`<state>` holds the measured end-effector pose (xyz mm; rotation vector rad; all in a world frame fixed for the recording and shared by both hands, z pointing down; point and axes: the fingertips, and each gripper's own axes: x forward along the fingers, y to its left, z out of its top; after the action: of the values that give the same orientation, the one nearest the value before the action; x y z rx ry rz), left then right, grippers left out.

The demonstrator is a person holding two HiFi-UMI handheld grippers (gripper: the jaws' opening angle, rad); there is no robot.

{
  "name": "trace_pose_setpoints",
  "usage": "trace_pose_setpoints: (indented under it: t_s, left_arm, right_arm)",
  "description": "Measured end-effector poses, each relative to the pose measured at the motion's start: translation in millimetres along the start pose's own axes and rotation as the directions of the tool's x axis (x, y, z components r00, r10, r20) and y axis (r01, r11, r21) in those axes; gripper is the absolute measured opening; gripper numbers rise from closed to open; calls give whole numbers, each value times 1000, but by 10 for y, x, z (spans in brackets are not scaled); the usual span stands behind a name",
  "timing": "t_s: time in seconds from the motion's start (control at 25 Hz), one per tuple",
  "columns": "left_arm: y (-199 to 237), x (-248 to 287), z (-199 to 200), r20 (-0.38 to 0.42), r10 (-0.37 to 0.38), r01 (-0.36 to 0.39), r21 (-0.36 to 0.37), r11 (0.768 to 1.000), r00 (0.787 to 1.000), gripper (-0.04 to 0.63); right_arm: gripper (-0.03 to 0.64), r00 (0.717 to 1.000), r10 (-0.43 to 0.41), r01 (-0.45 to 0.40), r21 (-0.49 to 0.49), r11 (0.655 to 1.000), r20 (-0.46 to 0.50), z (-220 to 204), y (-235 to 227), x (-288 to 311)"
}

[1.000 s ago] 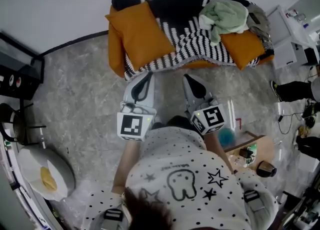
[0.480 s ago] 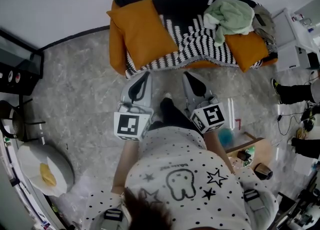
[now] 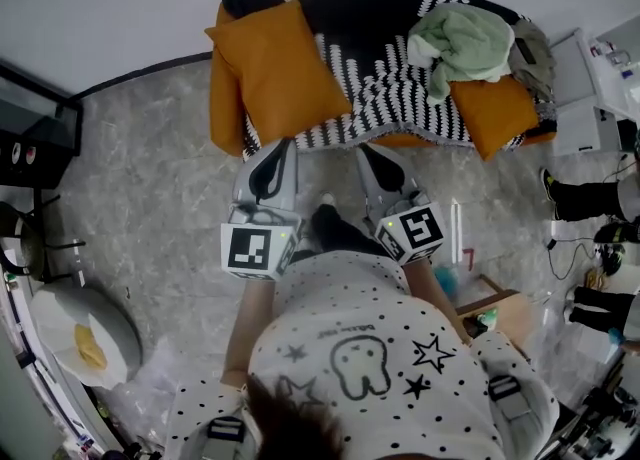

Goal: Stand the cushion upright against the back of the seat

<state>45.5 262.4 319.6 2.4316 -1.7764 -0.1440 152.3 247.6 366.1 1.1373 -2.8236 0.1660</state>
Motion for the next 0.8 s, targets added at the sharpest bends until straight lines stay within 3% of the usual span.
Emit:
trace_pose_setpoints:
  t_s: [0.52, 0.8]
  left_arm:
    - [11, 710, -67, 20, 80, -81, 8, 997, 997, -9]
    - [-3, 810, -87, 18, 107, -107, -11, 994, 994, -9]
  right_arm:
    - [-2, 999, 46, -46, 10, 999, -9, -27, -634, 319]
    - [-2, 994, 105, -105, 7, 994, -16, -24, -635, 419]
